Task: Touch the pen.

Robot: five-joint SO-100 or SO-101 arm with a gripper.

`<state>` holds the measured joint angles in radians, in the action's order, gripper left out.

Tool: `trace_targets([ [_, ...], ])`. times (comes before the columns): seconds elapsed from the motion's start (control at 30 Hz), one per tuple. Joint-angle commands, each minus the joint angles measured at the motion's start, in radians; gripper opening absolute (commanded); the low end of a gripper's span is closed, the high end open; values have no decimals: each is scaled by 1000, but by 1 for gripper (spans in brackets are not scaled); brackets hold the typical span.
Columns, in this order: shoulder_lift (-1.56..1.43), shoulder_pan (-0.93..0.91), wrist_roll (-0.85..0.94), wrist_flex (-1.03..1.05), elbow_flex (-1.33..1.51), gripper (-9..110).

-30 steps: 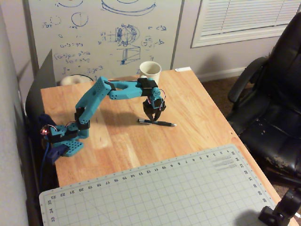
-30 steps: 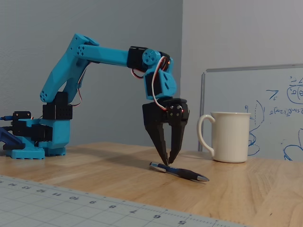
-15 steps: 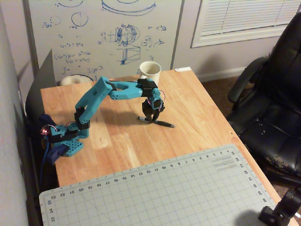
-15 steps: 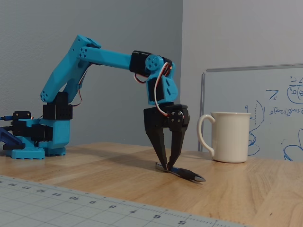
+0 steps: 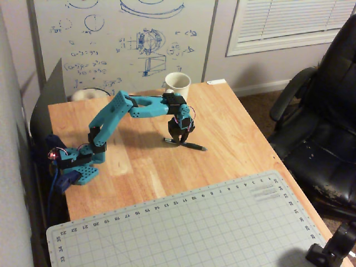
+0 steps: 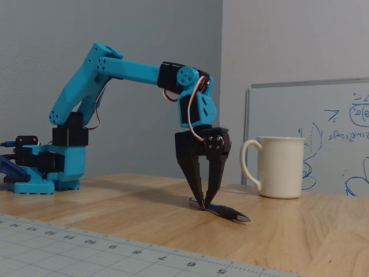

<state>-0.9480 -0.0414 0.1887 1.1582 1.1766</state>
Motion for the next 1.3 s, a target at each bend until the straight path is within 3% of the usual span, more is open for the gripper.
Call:
trace_targets([
  [0.0,-118,11,-6,-9,-87,1],
  [0.7,-201,34,-8,-9,-89,1],
  [1.27,-101,35,-8,-9,-89,1],
])
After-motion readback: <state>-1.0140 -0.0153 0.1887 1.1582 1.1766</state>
